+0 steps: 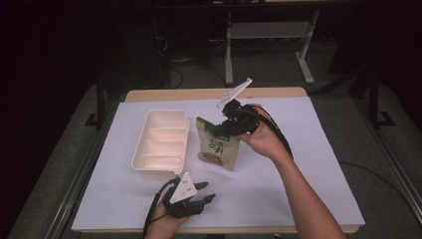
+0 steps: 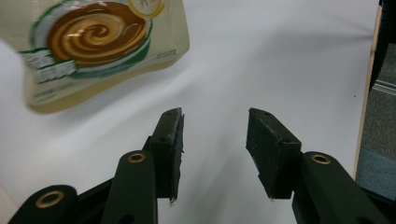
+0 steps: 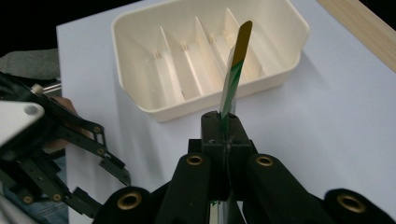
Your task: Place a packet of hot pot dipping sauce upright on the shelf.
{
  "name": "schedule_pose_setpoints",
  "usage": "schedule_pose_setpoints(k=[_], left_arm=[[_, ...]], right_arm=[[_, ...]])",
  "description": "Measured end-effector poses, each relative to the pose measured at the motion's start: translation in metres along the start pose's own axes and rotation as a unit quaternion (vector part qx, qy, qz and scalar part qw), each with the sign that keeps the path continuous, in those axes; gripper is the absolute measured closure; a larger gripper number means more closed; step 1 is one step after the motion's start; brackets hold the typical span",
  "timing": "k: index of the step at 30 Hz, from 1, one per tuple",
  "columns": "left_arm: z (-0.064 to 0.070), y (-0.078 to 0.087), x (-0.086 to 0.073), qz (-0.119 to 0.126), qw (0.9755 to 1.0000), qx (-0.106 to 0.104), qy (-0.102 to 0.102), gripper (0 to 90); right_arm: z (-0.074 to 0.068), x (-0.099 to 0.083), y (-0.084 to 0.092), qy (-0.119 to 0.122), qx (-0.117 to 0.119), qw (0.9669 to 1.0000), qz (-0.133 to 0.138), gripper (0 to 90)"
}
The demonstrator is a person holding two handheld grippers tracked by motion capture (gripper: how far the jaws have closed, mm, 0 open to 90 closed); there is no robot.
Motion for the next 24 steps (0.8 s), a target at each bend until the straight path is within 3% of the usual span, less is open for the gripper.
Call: schedule_pose_setpoints(k=[18,24], left_arm=[[0.002,-0.001,-0.002,0.006,0.9998,-0.018,-0.005,47.9],[-0.002,0.000,-0.003,0.010,0.9998,-0.014,-0.004,43.5]], right_arm=[[-0.026,0.058,-0.007,0.022,0.026,0.9991,0.025,89.6],[-0.032,0.073,-0.013,0.028,0.030,0.9988,0.026,89.5]])
Point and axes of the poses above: each handheld gripper's, and its own axes: y roughly backward along the jaws, x roughly out of its top, z roughly to its right, the point moved 9 cm from there along -y, roughly forward along the jaws, and after that the axes turned 5 degrees about -y, right-handed, at the moved point
